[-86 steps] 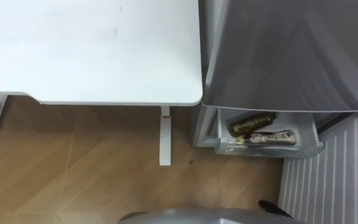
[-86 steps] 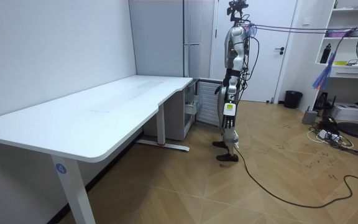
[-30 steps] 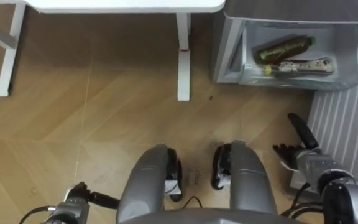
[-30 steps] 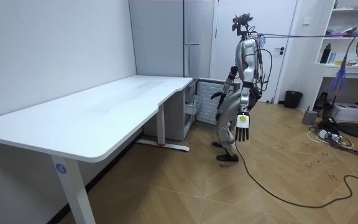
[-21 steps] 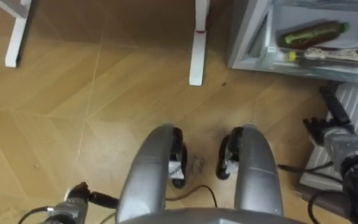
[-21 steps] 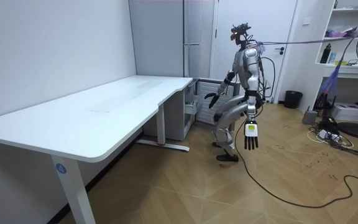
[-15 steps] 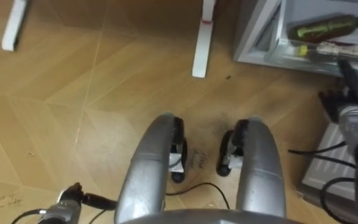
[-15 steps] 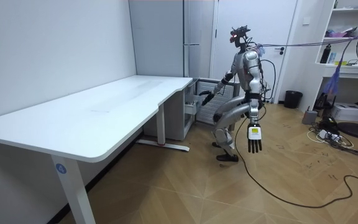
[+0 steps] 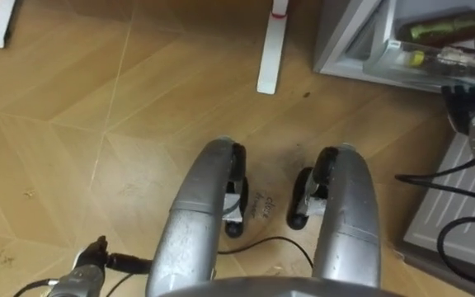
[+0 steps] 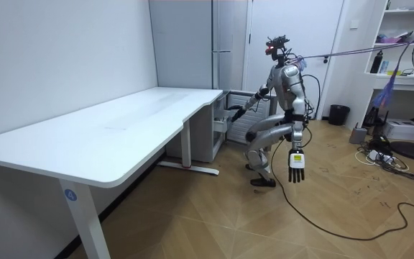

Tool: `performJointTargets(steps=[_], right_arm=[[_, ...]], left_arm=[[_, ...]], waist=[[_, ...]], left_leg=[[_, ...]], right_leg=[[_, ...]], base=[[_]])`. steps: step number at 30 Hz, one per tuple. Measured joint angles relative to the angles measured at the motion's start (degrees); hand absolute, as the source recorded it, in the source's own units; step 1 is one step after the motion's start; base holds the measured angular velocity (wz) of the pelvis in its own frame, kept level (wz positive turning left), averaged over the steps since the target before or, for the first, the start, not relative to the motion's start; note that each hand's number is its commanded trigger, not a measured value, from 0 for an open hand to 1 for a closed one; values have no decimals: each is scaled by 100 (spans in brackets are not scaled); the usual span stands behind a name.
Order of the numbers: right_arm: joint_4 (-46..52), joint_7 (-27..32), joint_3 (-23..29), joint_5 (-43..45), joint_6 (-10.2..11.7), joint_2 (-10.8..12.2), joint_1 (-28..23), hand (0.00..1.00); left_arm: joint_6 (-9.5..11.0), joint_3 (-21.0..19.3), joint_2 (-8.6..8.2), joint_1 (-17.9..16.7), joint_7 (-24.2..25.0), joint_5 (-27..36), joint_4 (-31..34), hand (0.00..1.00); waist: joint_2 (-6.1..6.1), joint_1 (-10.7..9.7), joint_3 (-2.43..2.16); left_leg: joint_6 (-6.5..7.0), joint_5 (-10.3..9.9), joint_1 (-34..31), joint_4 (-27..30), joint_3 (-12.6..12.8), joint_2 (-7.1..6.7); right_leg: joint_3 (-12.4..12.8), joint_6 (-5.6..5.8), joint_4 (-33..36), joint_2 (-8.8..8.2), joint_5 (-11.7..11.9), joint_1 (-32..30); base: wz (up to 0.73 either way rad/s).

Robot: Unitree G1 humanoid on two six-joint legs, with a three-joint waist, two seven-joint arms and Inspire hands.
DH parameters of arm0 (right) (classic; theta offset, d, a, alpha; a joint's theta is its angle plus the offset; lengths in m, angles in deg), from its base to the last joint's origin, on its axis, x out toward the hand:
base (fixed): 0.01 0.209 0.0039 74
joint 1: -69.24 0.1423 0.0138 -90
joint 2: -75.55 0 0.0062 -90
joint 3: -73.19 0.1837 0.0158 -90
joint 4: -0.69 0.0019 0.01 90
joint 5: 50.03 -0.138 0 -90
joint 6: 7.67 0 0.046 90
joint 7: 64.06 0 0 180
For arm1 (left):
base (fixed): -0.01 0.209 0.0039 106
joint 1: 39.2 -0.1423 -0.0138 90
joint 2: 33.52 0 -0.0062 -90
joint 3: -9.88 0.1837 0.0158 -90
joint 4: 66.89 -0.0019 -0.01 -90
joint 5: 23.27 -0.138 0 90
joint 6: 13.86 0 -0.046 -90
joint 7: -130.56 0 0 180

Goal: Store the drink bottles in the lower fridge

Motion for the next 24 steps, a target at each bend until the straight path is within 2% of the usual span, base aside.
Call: performJointTargets(steps=[3,5,9,11,14,17,20,24], right_arm=[[183,185,-3,-29,52,-28,56,0],[385,479,-3,-33,90,-48,109,0],[525,712,-19,-160,208,-73,110,0],[675,918,-123,-216,307,-73,110,0],[819,1153,-221,-363,430,-73,110,0],[938,1313,-236,-420,458,-73,110,0],[1128,1634,-234,-488,523,-75,110,0],[1314,1995,-314,-600,633,-94,112,0]], left_arm=[[7,-9,19,-271,35,-39,368,0],[31,-25,44,-495,49,-81,683,0],[101,-12,129,-597,68,-66,847,0],[101,-8,167,-614,104,-68,867,0],[107,-11,212,-649,176,-68,953,0],[114,-15,258,-754,186,-67,1093,0],[136,-19,274,-870,177,-70,1261,0],[217,-19,275,-922,144,-73,1261,0]], waist=[[2,26,0],[5,46,0],[15,144,1],[26,172,5],[26,228,5],[33,238,5],[35,246,5],[36,280,6]], left_leg=[[-2,1,-149,13,14,-28],[-4,2,-211,13,7,-148],[-3,2,-219,-3,-26,-295],[-7,4,-219,-15,-97,-468],[-43,22,-244,-52,-220,-616],[-93,47,-306,-59,-306,-634],[-130,66,-336,-60,-408,-714],[-179,91,-339,-61,-452,-712]], right_leg=[[-58,-4,10,-152,-12,-163],[-99,10,66,-332,-151,-256],[-202,0,91,-593,-219,-282],[-220,-3,119,-682,-248,-284],[-337,-17,117,-800,-357,-280],[-504,-29,109,-948,-386,-280],[-562,-42,136,-975,-467,-281],[-597,-41,174,-979,-543,-269]], base=[[-9],[-11],[-8],[0],[-1],[2],[9],[6]])
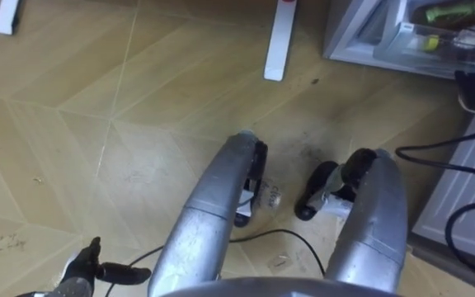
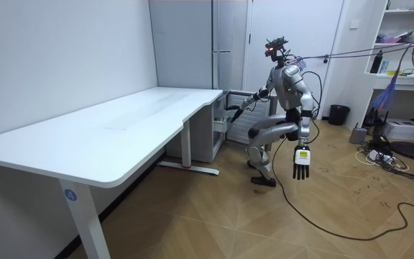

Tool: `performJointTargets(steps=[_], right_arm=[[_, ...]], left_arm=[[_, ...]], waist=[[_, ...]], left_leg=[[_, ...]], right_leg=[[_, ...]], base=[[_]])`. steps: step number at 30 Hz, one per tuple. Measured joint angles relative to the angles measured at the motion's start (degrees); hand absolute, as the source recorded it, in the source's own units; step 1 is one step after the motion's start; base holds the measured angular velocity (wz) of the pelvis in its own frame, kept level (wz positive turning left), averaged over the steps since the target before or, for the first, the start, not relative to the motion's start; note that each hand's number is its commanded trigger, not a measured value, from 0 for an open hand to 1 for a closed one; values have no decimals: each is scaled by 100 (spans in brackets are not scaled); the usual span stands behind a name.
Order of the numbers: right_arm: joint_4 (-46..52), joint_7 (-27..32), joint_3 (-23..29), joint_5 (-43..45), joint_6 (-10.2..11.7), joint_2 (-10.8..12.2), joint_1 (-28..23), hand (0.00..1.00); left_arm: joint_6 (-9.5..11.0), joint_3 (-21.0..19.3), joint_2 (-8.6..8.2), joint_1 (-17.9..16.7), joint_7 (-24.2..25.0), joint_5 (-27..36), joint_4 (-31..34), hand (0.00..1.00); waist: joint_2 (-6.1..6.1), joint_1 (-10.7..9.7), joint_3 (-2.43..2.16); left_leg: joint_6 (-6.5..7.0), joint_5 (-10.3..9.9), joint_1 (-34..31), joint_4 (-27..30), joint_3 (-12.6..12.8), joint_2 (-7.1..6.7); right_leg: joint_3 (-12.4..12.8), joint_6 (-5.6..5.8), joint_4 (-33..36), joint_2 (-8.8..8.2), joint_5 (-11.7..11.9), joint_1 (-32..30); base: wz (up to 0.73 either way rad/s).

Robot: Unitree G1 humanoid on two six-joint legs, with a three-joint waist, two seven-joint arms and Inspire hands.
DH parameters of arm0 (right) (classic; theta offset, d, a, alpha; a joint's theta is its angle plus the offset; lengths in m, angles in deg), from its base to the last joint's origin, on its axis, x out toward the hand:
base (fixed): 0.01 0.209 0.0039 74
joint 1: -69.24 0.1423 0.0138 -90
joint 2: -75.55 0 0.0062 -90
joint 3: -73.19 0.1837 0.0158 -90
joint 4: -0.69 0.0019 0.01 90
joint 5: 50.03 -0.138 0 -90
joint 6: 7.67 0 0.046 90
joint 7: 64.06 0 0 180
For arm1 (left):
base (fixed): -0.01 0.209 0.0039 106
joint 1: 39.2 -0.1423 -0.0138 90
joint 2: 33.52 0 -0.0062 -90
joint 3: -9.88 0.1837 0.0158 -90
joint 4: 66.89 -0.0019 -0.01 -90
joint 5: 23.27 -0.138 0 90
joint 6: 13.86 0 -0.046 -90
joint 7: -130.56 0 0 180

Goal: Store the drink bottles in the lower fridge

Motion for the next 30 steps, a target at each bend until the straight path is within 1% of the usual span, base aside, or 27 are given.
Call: performJointTargets(steps=[2,4,6,8,10,12,13,14,16,17,18,19,20,22,23,24,27,30], right_arm=[[89,125,-137,-24,54,-22,0,0],[185,240,-147,-26,96,-22,0,0],[280,355,-147,-26,105,-38,0,0],[527,457,-159,-30,84,-155,2,0],[682,456,-305,-32,81,-247,95,0],[684,449,-403,-32,80,-294,322,0],[683,447,-422,-32,84,-308,499,0],[684,354,-424,-29,82,-324,615,0],[687,271,-484,-27,83,-364,812,0],[716,80,-501,-31,108,-372,875,0],[698,76,-553,-44,136,-359,844,0],[695,16,-643,-42,114,-360,774,0],[703,-24,-642,-35,132,-365,776,0],[743,-46,-656,-35,129,-364,776,0],[764,-46,-699,-35,127,-364,777,0],[779,-46,-705,-39,127,-363,777,0],[789,-46,-709,-38,127,-364,777,0],[802,-44,-709,-38,127,-364,777,0]], left_arm=[[49,1,0,-99,-2,-6,7,0],[49,3,0,-179,-5,-7,22,0],[48,1,2,-323,-11,-5,138,0],[53,-3,5,-507,-23,-7,334,0],[58,-2,20,-584,-87,-7,414,0],[70,6,75,-587,-109,-5,429,0],[127,9,134,-588,-110,-1,432,0],[158,23,191,-592,-114,4,430,0],[154,59,273,-601,-123,4,430,0],[153,115,328,-620,-124,4,431,0],[153,119,336,-653,-126,0,436,0],[147,153,338,-688,-123,-1,436,0],[144,225,338,-690,-119,1,439,0],[144,234,341,-690,-109,3,437,0],[154,234,351,-689,-109,2,438,0],[158,234,354,-689,-109,2,438,0],[166,234,360,-690,-108,0,437,0],[165,240,364,-691,-101,1,437,0]], waist=[[12,5,-3],[38,6,-6],[64,2,-19],[112,6,-23],[138,11,-22],[153,11,-23],[149,12,-21],[153,15,-23],[160,31,-28],[164,42,-26],[168,24,-25],[169,7,-25],[173,14,-24],[180,25,-26],[181,34,-27],[181,40,-27],[183,94,-28],[183,122,-28]], left_leg=[[-37,-9,-5,1,-18,9],[-82,-32,-4,0,-30,14],[-85,-32,12,1,-34,23],[-104,-41,14,-2,-36,37],[-167,-73,17,-4,-46,54],[-241,-78,39,-3,-81,76],[-295,-63,32,-3,-110,127],[-342,-39,31,-3,-176,158],[-393,-14,81,-3,-277,230],[-440,9,145,-3,-353,256],[-451,15,189,-3,-389,260],[-457,16,235,-3,-423,274],[-463,12,232,-5,-424,297],[-502,9,229,-6,-429,328],[-511,10,229,-6,-440,328],[-513,9,226,-6,-446,328],[-549,-7,224,-7,-469,329],[-556,-10,232,-17,-476,330]], right_leg=[[-18,-38,17,-2,-29,11],[-24,-34,26,0,-58,13],[-42,-39,31,-19,-61,29],[-98,-40,40,-99,-61,35],[-127,-41,43,-115,-62,43],[-198,-60,52,-162,-71,94],[-282,-92,56,-201,-88,121],[-375,-187,52,-205,-137,175],[-522,-216,30,-199,-152,311],[-626,-303,27,-199,-197,448],[-664,-313,23,-197,-201,523],[-701,-335,24,-189,-213,595],[-712,-341,27,-185,-216,596],[-735,-358,28,-185,-225,596],[-752,-396,29,-186,-244,597],[-761,-406,29,-188,-249,597],[-791,-423,30,-195,-258,597],[-799,-428,30,-196,-260,599]], base=[[5],[5],[4],[4],[5],[12],[18],[22],[18],[16],[19],[12],[7],[0],[0],[0],[0],[0]])
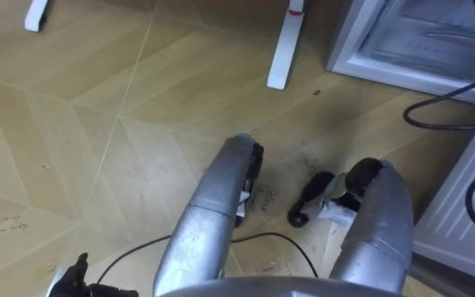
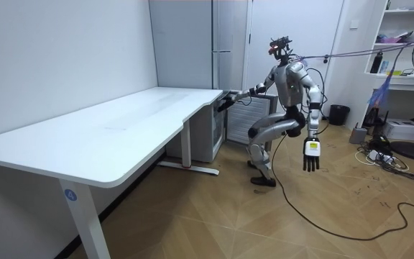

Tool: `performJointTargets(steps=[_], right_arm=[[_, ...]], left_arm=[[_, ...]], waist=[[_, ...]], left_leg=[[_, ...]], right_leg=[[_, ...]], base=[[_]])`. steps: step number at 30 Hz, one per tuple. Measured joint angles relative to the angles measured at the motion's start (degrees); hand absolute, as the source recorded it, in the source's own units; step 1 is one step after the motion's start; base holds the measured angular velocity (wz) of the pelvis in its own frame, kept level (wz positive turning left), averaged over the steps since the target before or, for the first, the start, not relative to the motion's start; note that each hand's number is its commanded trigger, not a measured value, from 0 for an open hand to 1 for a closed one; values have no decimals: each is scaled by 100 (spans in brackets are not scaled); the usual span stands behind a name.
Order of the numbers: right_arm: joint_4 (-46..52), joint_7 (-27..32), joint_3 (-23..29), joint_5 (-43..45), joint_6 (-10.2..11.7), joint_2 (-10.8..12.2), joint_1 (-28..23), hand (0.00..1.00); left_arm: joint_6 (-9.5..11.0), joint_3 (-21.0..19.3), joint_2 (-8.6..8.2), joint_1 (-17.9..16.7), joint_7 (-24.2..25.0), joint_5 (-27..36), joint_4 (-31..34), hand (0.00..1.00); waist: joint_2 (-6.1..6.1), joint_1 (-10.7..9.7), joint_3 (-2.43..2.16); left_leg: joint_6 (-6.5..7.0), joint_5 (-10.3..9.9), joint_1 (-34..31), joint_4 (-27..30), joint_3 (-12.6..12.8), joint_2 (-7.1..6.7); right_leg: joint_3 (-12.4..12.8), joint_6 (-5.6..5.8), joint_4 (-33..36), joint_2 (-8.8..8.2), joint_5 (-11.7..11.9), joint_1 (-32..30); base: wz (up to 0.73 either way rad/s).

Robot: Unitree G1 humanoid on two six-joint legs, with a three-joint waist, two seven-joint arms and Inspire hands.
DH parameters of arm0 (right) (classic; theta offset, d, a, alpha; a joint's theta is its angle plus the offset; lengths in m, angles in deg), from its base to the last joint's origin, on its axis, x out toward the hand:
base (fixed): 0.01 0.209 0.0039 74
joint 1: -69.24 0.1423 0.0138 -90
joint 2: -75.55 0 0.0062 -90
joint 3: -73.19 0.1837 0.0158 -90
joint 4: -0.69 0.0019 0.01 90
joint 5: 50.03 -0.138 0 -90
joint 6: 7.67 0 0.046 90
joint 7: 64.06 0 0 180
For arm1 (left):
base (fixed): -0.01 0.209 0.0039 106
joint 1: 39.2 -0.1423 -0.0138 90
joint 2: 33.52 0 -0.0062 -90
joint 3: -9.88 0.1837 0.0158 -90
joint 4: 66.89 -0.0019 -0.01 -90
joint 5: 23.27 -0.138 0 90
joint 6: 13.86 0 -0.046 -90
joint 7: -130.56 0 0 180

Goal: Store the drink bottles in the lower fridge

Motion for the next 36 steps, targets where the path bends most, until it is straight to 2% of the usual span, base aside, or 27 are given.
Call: performJointTargets(steps=[3,5,10,12,16,18,20,21,22,24,25,27,29,30,33,36], right_arm=[[21,3,-27,0,0,0,0,0],[21,3,-63,0,0,0,-1,0],[14,-7,-131,12,-32,24,-60,0],[-2,-172,-174,18,-59,23,-163,0],[-733,-940,-178,161,-247,17,-229,0],[-1053,-1343,-179,365,-331,2,-399,0],[-1474,-1856,-283,738,-485,-16,-727,0],[-1609,-1946,-353,837,-529,-35,-803,0],[-1844,-2138,-426,1109,-621,-40,-960,0],[-2154,-2393,-449,1592,-766,-57,-1159,0],[-2411,-2576,-474,1867,-821,-90,-1232,0],[-2700,-2889,-552,2184,-879,-120,-1436,0],[-2843,-3189,-587,2748,-983,-123,-1774,0],[-2877,-3256,-649,2854,-997,-123,-1838,0],[-3071,-3540,-963,3471,-1056,-95,-2181,0],[-3165,-3665,-993,3991,-1075,175,-2501,0]], left_arm=[[-2,39,28,-10,6,1,2,0],[0,39,56,-14,7,1,0,0],[29,66,112,-15,13,12,-24,0],[60,111,122,-16,64,12,-20,0],[49,128,166,-18,174,-1,17,0],[-7,146,207,-18,202,14,-12,0],[-83,209,367,-8,284,49,-101,0],[-113,212,400,-7,286,67,-101,0],[-169,219,440,-9,286,78,-114,0],[-177,223,442,11,300,74,-206,0],[-186,225,435,84,363,76,-295,0],[-176,223,435,259,417,133,-569,0],[-212,213,429,368,462,184,-791,0],[-225,215,422,367,484,200,-814,0],[-298,210,260,521,500,270,-993,0],[-292,210,58,699,516,269,-1168,0]], waist=[[0,6,0],[-1,9,0],[1,34,6],[5,35,9],[10,55,10],[-16,45,18],[-27,46,16],[-38,48,20],[-51,42,19],[-67,18,11],[-66,-8,8],[-62,-18,3],[-63,30,-5],[-67,28,-9],[-45,9,-27],[-11,-113,-38]], left_leg=[[-8,4,5,-17,-4,0],[-94,48,15,-28,-35,1],[-123,63,156,-37,-78,23],[-123,63,254,-90,-80,55],[-126,66,531,-529,-70,215],[-134,71,734,-777,-87,252],[-238,130,1070,-1086,-199,316],[-248,136,1158,-1172,-214,337],[-260,144,1351,-1349,-212,431],[-249,150,1627,-1645,-152,515],[-232,159,1805,-1850,-119,528],[-194,180,2077,-2159,-120,502],[-126,233,2436,-2531,-48,567],[-121,263,2527,-2637,-7,601],[-50,411,3035,-3130,134,607],[10,819,3479,-3517,162,601]], right_leg=[[-8,-27,0,-4,-14,1],[-50,-60,-5,-8,-31,25],[-135,-81,-33,-7,-41,194],[-145,-111,-71,-5,-57,298],[-384,-109,-548,20,-56,716],[-429,-99,-808,126,-51,948],[-441,-91,-1200,433,-46,1340],[-443,-88,-1306,498,-45,1441],[-445,-42,-1531,637,-21,1648],[-435,36,-1845,738,22,1917],[-441,104,-2059,766,77,2091],[-443,158,-2414,855,179,2348],[-393,159,-2892,1018,441,2672],[-376,174,-2998,1035,509,2746],[-316,262,-3475,1059,829,3169],[-310,212,-3861,1130,1228,3581]], base=[[0],[0],[-2],[2],[13],[19],[20],[16],[10],[5],[0],[-10],[-36],[-43],[-27],[-6]])
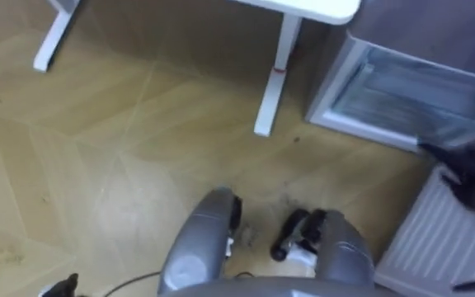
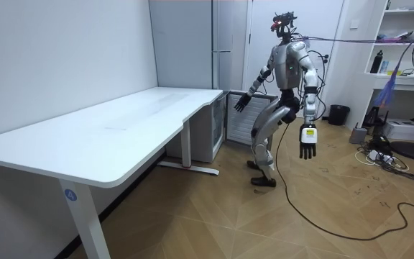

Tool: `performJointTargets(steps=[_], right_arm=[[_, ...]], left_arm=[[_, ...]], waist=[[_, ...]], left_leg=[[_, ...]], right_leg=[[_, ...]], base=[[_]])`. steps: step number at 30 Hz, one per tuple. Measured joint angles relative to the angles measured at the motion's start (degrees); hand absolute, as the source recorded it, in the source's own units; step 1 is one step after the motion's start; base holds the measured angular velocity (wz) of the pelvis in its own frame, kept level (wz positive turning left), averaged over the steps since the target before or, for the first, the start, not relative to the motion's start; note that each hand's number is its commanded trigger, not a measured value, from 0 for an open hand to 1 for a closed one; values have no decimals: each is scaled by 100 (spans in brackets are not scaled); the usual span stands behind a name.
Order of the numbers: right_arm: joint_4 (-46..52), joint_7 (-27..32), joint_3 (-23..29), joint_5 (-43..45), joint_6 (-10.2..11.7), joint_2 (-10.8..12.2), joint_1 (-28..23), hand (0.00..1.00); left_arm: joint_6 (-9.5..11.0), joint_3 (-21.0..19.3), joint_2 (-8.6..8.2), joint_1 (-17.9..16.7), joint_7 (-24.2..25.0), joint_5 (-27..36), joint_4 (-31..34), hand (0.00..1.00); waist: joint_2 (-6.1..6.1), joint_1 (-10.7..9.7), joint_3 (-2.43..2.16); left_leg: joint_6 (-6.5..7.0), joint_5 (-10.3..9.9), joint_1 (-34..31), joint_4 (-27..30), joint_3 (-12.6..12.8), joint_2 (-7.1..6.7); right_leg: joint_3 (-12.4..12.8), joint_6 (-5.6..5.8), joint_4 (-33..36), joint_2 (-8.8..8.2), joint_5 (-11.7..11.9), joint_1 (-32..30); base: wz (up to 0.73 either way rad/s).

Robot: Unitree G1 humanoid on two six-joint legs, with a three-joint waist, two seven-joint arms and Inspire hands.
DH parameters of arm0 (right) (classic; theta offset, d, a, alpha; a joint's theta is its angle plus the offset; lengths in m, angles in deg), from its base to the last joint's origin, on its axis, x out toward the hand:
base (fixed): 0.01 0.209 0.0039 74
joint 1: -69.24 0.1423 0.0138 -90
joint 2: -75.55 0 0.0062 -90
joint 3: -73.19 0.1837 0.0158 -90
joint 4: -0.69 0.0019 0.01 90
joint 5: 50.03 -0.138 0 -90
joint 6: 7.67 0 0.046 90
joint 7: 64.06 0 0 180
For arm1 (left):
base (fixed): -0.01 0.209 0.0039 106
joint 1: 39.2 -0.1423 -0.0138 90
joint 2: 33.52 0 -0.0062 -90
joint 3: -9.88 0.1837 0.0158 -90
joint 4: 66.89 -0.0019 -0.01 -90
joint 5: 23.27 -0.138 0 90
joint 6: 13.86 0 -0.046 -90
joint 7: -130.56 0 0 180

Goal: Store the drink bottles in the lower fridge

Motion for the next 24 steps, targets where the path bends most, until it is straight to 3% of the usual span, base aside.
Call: performJointTargets(steps=[1,2,4,8,14,16,17,19,24], right_arm=[[-15,-50,0,227,1,166,-114,0],[-67,-137,-3,482,0,318,-277,0],[-77,-215,-12,974,-17,530,-519,0],[-79,-230,-40,2037,-47,1001,-994,0],[232,-149,-65,2620,-32,1284,-1519,0],[298,-119,-54,2665,-16,1330,-1610,0],[300,-110,13,2744,36,1408,-1677,0],[303,-89,84,2869,83,1534,-1721,0],[396,120,323,3326,148,1728,-1771,0]], left_arm=[[-4,-7,-65,7,-1,7,-7,0],[-5,-27,-153,28,-7,3,-16,0],[-11,-27,-320,109,-20,-20,-32,0],[27,-30,-614,93,-189,-111,-106,0],[25,-150,-769,69,-348,-316,-518,0],[18,-404,-881,54,-398,-433,-532,0],[8,-554,-949,42,-420,-561,-536,0],[-1,-699,-1014,-9,-432,-666,-564,0],[-96,-780,-1157,-36,-513,-902,-635,0]], waist=[[-6,-66,1],[-7,-135,-8],[13,-190,-30],[-8,-199,-100],[-89,-379,-109],[-100,-393,-104],[-90,-434,-123],[-159,-492,-112],[-234,-682,-119]], left_leg=[[68,162,143,-80,22,4],[84,171,272,-125,60,11],[85,169,505,-369,84,9],[88,367,1272,-1280,201,-7],[-3,612,2606,-2592,211,24],[-28,634,2844,-2772,212,62],[-38,666,3038,-2907,210,67],[-65,706,3313,-3141,211,96],[-78,732,3598,-3417,210,118]], right_leg=[[2,-23,-84,12,223,137],[7,-66,-173,42,392,268],[-12,-31,-392,84,416,491],[-29,-35,-1122,206,625,1114],[-13,78,-2200,502,717,2293],[-39,106,-2435,582,738,2551],[-62,116,-2552,608,741,2718],[-60,147,-2780,690,762,2961],[17,169,-2977,800,777,3231]], base=[[0],[4],[3],[-11],[-1],[-2],[0],[0],[-3]])
